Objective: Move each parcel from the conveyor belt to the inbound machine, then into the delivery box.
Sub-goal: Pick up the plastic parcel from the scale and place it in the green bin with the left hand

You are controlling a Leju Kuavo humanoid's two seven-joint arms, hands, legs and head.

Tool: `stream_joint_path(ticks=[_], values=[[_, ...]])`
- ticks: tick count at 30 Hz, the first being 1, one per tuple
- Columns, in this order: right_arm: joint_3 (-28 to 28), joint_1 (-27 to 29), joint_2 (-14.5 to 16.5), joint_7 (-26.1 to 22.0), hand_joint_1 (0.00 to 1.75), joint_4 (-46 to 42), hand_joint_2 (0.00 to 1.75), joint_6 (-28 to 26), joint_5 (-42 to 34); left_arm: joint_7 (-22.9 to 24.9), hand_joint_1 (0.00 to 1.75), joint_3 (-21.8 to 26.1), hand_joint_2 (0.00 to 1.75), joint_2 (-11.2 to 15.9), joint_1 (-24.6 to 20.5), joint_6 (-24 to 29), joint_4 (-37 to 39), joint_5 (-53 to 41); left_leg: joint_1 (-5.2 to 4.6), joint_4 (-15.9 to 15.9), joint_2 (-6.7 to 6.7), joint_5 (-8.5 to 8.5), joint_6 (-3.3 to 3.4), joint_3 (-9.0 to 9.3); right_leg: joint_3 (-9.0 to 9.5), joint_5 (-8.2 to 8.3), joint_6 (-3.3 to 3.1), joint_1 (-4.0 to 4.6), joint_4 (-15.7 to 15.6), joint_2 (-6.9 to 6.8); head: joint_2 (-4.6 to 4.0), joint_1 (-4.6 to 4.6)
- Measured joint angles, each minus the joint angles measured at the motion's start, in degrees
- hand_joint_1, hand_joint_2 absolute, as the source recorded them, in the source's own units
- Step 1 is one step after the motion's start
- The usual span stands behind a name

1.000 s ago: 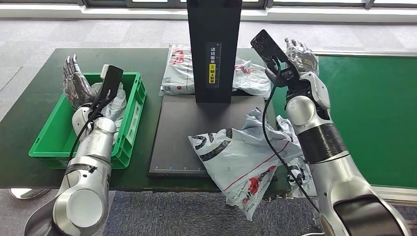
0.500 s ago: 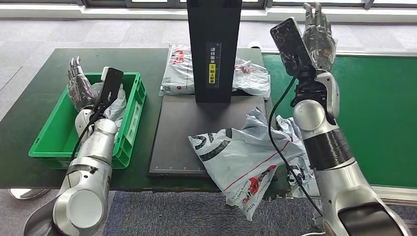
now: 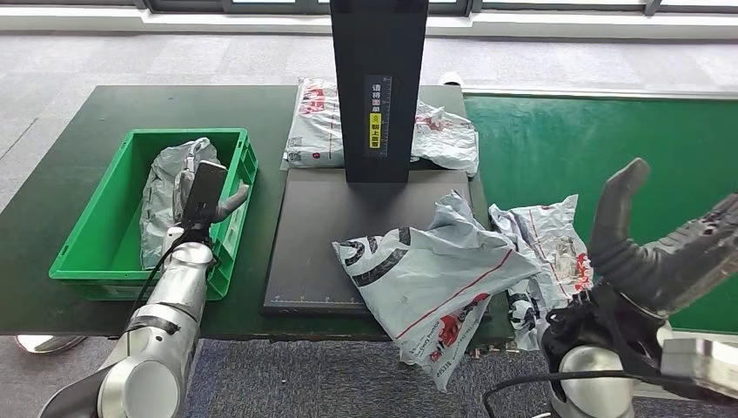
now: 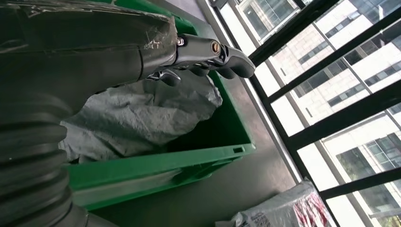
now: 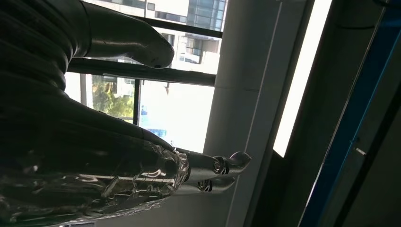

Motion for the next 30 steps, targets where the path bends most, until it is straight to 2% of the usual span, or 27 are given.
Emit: stream_joint_path(ticks=[4, 8, 11, 15, 18, 25, 30], values=[[-1.25, 3.25, 0.84, -0.48, 0.00, -3.90, 1.75, -0.06, -0.61, -0.07, 0.00, -3.61, 1.75, -0.18, 1.68, -1.04, -0.46, 1.47, -0.02, 0.00, 0.06, 0.01, 0.00, 0.02, -0.01, 0.02, 0.01, -0.02, -0.01, 0.04, 0.00, 0.00], [-3.46, 5.12, 1.69, -0.09, 0.00, -5.55, 1.75, -0.08, -3.89, 0.00, 0.00, -8.82, 1.75, -0.70, 2.95, -5.62, -1.86, 4.26, -0.02, 0.02, 0.02, 0.03, 0.02, 0.07, 0.03, 0.05, 0.01, -0.02, -0.02, 0.00, 0.00, -0.02], [-5.72, 5.77, 1.75, 1.26, 0.00, -5.48, 1.75, -0.10, -7.76, 1.13, 0.00, -15.16, 1.75, -2.64, 3.66, -11.30, -3.95, 6.83, -0.05, 0.02, -0.18, 0.08, 0.08, 0.05, 0.11, 0.05, 0.02, -0.04, -0.02, -0.22, 0.00, -0.01], [-8.58, 5.71, 1.73, 2.01, 0.00, -3.74, 1.75, -0.10, -10.45, 4.00, 0.00, -26.02, 1.75, -6.45, 4.85, -18.36, -7.63, 11.04, -0.14, 0.05, -0.27, 0.05, 0.14, 0.03, 0.17, 0.07, 0.08, -0.14, -0.05, -0.26, 0.00, 0.00], [-9.93, 5.60, 1.68, 2.23, 0.00, -2.31, 1.75, -0.10, -10.56, 6.09, 0.00, -34.74, 1.75, -8.47, 5.95, -20.42, -10.74, 14.86, -0.20, 0.05, -0.25, 0.01, 0.18, 0.02, 0.16, 0.07, 0.12, -0.19, -0.07, -0.24, 0.00, 0.00], [-10.75, 4.51, 1.71, 3.41, 0.00, 0.63, 1.75, -0.08, -7.54, 8.49, 0.00, -49.11, 1.75, -9.84, 8.62, -26.37, -19.04, 24.27, -0.17, 0.03, -0.22, 0.01, 0.17, 0.03, 0.13, 0.05, 0.13, -0.14, -0.06, -0.20, 0.00, 0.00], [-10.75, 3.22, 2.16, 4.32, 0.00, 2.69, 1.75, -0.08, -5.27, 10.73, 0.00, -57.67, 1.75, -9.93, 9.97, -27.66, -24.47, 26.84, -0.14, 0.02, -0.20, 0.01, 0.17, 0.03, 0.13, 0.04, 0.13, -0.13, -0.06, -0.19, 0.00, 0.00]])
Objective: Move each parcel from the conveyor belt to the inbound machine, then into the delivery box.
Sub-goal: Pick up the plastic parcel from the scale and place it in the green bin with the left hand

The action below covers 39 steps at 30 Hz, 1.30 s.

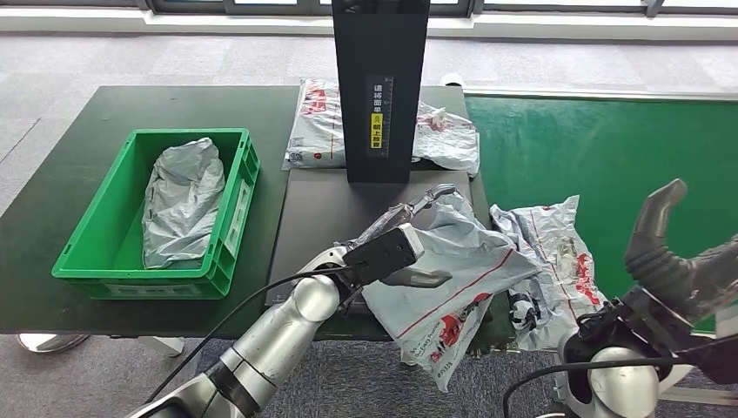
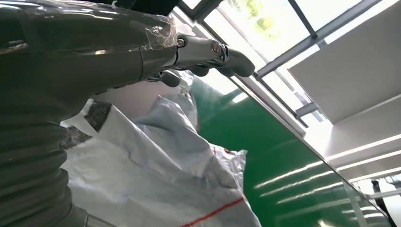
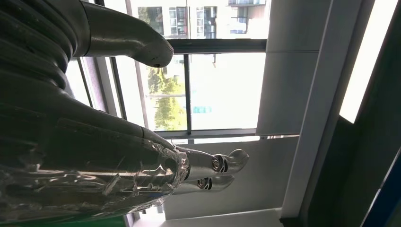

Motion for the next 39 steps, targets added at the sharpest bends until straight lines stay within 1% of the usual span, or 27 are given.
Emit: stream_joint_path(ticks=[5, 9, 11, 13, 15, 17, 21, 24, 26, 29, 31, 35, 39], values=[[0.00, -1.51, 1.45, 1.63, 0.00, 1.10, 1.75, 0.00, 2.73, 1.38, 0.00, -7.33, 1.75, 0.05, 0.09, -0.97, -1.58, 0.77, 0.00, 0.00, 0.02, 0.00, 0.00, 0.00, 0.01, 0.00, 0.00, 0.00, 0.00, 0.01, 0.00, 0.00], [0.00, -2.16, 2.33, 1.94, 0.00, 1.65, 1.75, 0.00, 3.57, 1.76, 0.00, -10.67, 1.75, 0.12, 0.01, 0.01, -1.51, 0.65, 0.00, 0.00, 0.02, 0.00, 0.00, 0.00, 0.00, 0.00, 0.00, -0.01, 0.00, 0.00, 0.00, 0.00], [0.00, -2.36, 2.88, 1.97, 0.00, 1.81, 1.75, 0.00, 4.35, 2.12, 0.00, -12.18, 1.75, 0.08, -0.37, 3.34, -0.61, -0.97, 0.00, 0.00, 0.02, 0.00, 0.00, 0.01, 0.00, 0.00, 0.00, 0.00, 0.00, 0.01, 0.00, 0.00], [0.00, -2.42, 3.60, 2.01, 0.00, 1.90, 1.75, 0.00, 5.42, 2.28, 0.00, -13.74, 1.75, -0.36, -1.07, 8.96, 1.73, -3.82, 0.00, 0.00, 0.02, 0.00, 0.00, 0.01, -0.01, 0.00, 0.00, 0.00, 0.00, 0.01, 0.00, 0.00], [0.00, -2.42, 4.38, 2.11, 0.00, 1.97, 1.75, 0.00, 6.36, 2.24, 0.00, -15.13, 1.75, -1.34, -1.78, 15.10, 5.19, -6.16, 0.00, 0.00, 0.02, 0.00, 0.00, 0.01, -0.01, 0.00, 0.00, 0.00, 0.00, 0.01, 0.00, 0.00], [0.00, -2.46, 5.14, 2.50, 0.00, 2.05, 1.75, 0.00, 7.13, 2.95, 0.00, -16.98, 1.75, -2.32, -2.48, 20.35, 8.53, -5.82, 0.00, 0.00, 0.03, 0.00, 0.00, 0.01, -0.01, 0.00, 0.00, -0.01, 0.00, 0.02, 0.00, 0.00], [-0.13, -2.97, 6.42, 3.69, 0.00, 2.28, 1.75, 0.00, 8.82, 6.29, 0.00, -22.96, 1.75, -3.27, -3.90, 26.54, 12.63, 1.64, -0.01, 0.00, 0.03, 0.00, 0.00, 0.01, -0.01, 0.00, 0.00, -0.01, 0.00, 0.03, 0.00, 0.00], [-0.61, -3.19, 7.45, 4.23, 0.00, 2.40, 1.75, -0.01, 10.30, 8.44, 0.00, -29.50, 1.75, -3.67, -5.14, 31.06, 14.58, 8.19, -0.01, 0.00, 0.02, 0.00, 0.00, 0.01, 0.00, 0.00, 0.00, -0.01, -0.01, 0.02, 0.00, 0.00], [-0.72, -2.76, 7.75, 3.82, 0.00, 2.39, 1.75, -0.02, 10.29, 9.04, 0.00, -33.49, 1.75, -3.80, -5.45, 33.54, 15.55, 10.77, 0.00, 0.00, 0.03, 0.00, 0.00, 0.01, 0.00, 0.00, 0.00, -0.01, -0.01, 0.03, 0.00, 0.00], [-0.72, -2.09, 7.97, 3.04, 0.00, 2.37, 1.75, -0.02, 9.78, 9.19, 0.00, -37.44, 1.75, -3.84, -5.50, 34.78, 17.04, 12.19, 0.00, 0.00, 0.05, -0.01, 0.00, 0.01, -0.02, -0.01, 0.01, -0.01, -0.01, 0.05, 0.00, 0.00], [-0.72, -1.83, 8.07, 2.90, 0.00, 2.37, 1.75, -0.02, 9.72, 9.19, 0.00, -38.93, 1.75, -3.85, -5.53, 34.93, 17.70, 12.36, 0.00, 0.00, 0.05, -0.01, 0.00, 0.01, -0.02, -0.02, 0.02, 0.00, -0.01, 0.05, 0.00, 0.00], [-0.72, -1.51, 8.17, 2.73, 0.00, 2.37, 1.75, -0.02, 9.62, 9.24, 0.00, -40.59, 1.75, -3.86, -5.65, 34.90, 18.64, 12.79, 0.00, 0.00, 0.06, 0.00, 0.00, 0.01, -0.01, -0.02, 0.03, -0.01, -0.01, 0.05, 0.00, 0.00], [-0.72, -1.50, 8.17, 2.82, 0.00, 2.41, 1.75, -0.02, 9.64, 10.38, 0.00, -41.97, 1.75, -3.86, -5.80, 34.38, 19.67, 14.30, 0.00, 0.00, 0.06, 0.00, 0.00, 0.01, 0.00, -0.02, 0.03, -0.01, 0.00, 0.05, 0.00, 0.00]])
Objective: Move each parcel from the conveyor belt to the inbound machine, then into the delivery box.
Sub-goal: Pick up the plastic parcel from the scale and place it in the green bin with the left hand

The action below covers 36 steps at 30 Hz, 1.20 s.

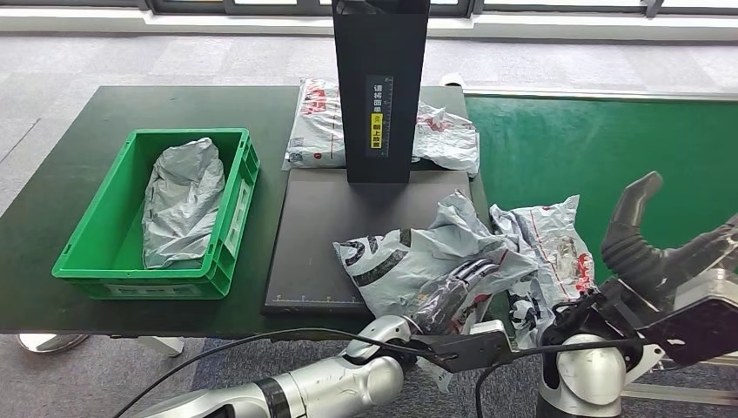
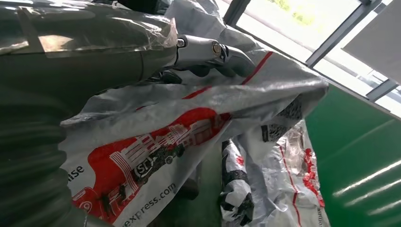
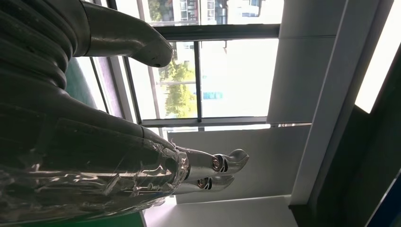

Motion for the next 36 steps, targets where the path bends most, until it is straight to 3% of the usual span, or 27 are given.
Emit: stream_joint_path(ticks=[14, 18, 29, 36], values=[[0.04, -0.54, 0.00, -1.02, 0.00, 3.15, 1.75, 0.08, -1.06, 7.53, 0.02, -4.80, 1.75, 0.00, 1.00, 8.74, 6.64, -5.78, 0.00, -0.01, -0.01, 0.00, 0.00, -0.01, 0.01, 0.00, 0.00, 0.01, 0.01, -0.01, 0.00, 0.00], [0.04, -0.77, 0.00, -1.53, 0.00, 3.40, 1.75, 0.08, -0.89, 9.74, 1.75, -5.51, 1.75, 0.00, 1.23, 9.39, 7.84, -7.74, 0.00, -0.01, -0.01, 0.00, 0.00, 0.00, 0.02, 0.00, 0.00, 0.00, 0.01, -0.01, 0.00, 0.00], [0.10, 1.26, 0.46, -2.51, 0.00, 3.18, 1.75, 0.08, 0.16, 9.95, 1.75, -5.14, 1.75, 0.00, 1.25, 11.60, 10.85, -12.02, 0.00, -0.01, -0.01, 0.00, 0.00, 0.02, 0.03, 0.00, 0.00, 0.01, 0.01, -0.01, 0.00, 0.00], [0.13, 1.88, 0.46, -2.34, 0.00, 3.14, 1.75, 0.07, 0.72, 9.65, 1.75, 1.60, 1.75, 0.02, 1.35, 11.64, 12.20, -23.13, 0.00, -0.01, 0.00, 0.00, 0.00, 0.02, 0.03, 0.00, 0.00, 0.00, 0.01, 0.00, 0.00, 0.00]])
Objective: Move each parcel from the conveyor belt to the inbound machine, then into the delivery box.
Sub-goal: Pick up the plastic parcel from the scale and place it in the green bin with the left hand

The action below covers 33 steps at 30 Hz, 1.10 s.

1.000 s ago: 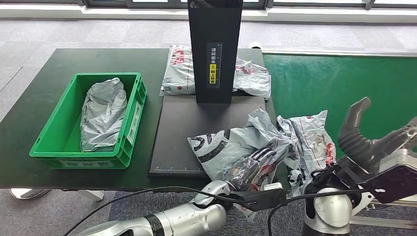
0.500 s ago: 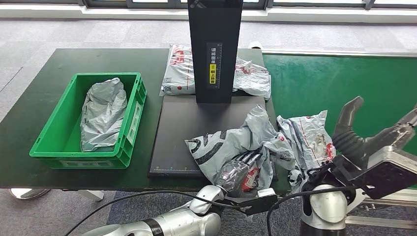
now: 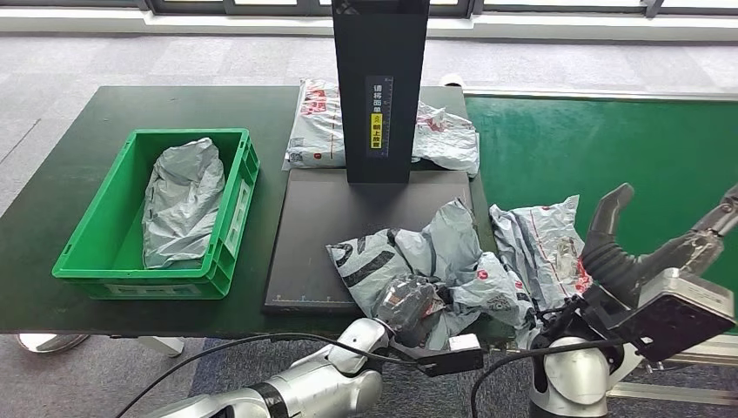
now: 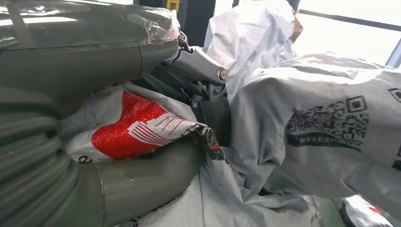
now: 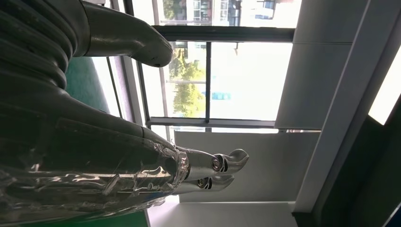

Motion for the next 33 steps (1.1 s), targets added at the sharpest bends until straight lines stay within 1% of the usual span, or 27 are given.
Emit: stream_joint_path(ticks=[3, 9, 20, 22, 23, 24, 26, 29, 32, 33], values=[[0.00, 0.07, 0.00, 0.00, 0.00, -0.03, 1.75, -0.01, 0.02, -0.01, 1.75, 1.57, 1.75, -0.01, 0.01, 0.00, 0.32, -0.35, 0.00, 0.00, 0.00, 0.00, 0.00, 0.00, 0.00, 0.00, 0.00, 0.00, 0.00, 0.00, 0.00, 0.00], [0.00, 0.13, 0.00, 0.00, 0.00, -0.12, 1.75, -0.01, 0.04, -0.05, 1.75, 2.82, 1.75, -0.02, 0.03, 0.00, 0.67, -0.43, 0.00, 0.00, 0.00, 0.00, 0.00, 0.00, 0.00, 0.00, 0.00, 0.00, 0.00, 0.00, 0.00, 0.00], [0.00, 0.14, 0.00, 0.00, 0.00, -0.13, 1.75, -0.01, 0.04, -0.07, 1.75, 3.41, 1.75, -0.02, 0.03, 0.00, 0.93, -0.57, 0.00, 0.00, 0.00, 0.00, 0.00, 0.00, 0.00, 0.00, 0.00, 0.00, 0.00, 0.00, 0.00, 0.00], [0.00, 0.18, 0.00, 0.02, 0.00, -0.14, 1.75, -0.01, 0.08, -0.16, 1.75, 4.02, 1.75, -0.02, 0.09, 0.00, 0.98, -2.69, 0.00, 0.00, 0.00, 0.00, 0.00, 0.00, 0.00, 0.00, 0.00, 0.00, 0.00, 0.00, 0.00, 0.00], [0.00, 0.27, 0.00, 0.03, 0.00, -0.16, 1.75, -0.01, 0.11, -0.26, 1.75, 5.09, 1.75, -0.02, 0.17, 0.00, 0.99, -5.50, 0.00, 0.00, 0.00, 0.00, 0.00, 0.00, 0.00, 0.00, 0.00, 0.00, 0.00, 0.00, 0.00, 0.00], [0.00, 0.45, 0.00, 0.04, 0.00, -0.21, 1.75, -0.01, 0.12, -0.44, 1.75, 6.76, 1.75, 0.01, 0.30, 0.00, 1.00, -9.61, 0.00, 0.00, 0.00, 0.00, 0.00, 0.00, 0.00, 0.00, 0.00, 0.00, 0.00, 0.00, 0.00, 0.00], [0.00, 1.21, 0.00, 0.14, 0.00, -0.65, 1.75, -0.01, -0.15, -0.80, 1.75, 12.49, 1.75, 0.18, 0.56, 0.00, 0.79, -20.67, 0.00, 0.00, 0.00, 0.01, 0.00, 0.00, -0.01, 0.00, 0.00, 0.00, 0.00, 0.00, 0.00, 0.00], [0.00, 2.54, -0.07, 0.65, 0.00, -1.75, 1.75, -0.04, -0.89, -0.84, 1.75, 23.91, 1.75, 1.07, 0.59, 0.00, -1.01, -36.90, 0.00, 0.00, 0.08, 0.01, -0.01, 0.02, -0.04, 0.01, -0.02, 0.00, 0.02, 0.08, 0.00, 0.00], [0.00, 3.58, -0.32, 0.87, 0.00, -2.67, 1.75, -0.07, -1.57, 0.35, 1.75, 34.46, 1.75, 2.42, 0.19, -0.01, -4.66, -49.03, 0.01, 0.00, 0.17, 0.02, -0.03, 0.03, -0.07, 0.03, -0.04, 0.01, 0.04, 0.17, 0.00, 0.00], [0.00, 3.84, -0.47, 0.92, 0.00, -2.90, 1.75, -0.08, -1.88, 1.60, 1.75, 37.44, 1.75, 3.19, -0.46, -0.30, -6.18, -52.36, 0.03, 0.00, 0.18, 0.05, -0.05, 0.02, -0.07, 0.03, -0.05, 0.02, 0.07, 0.18, 0.00, 0.00]])
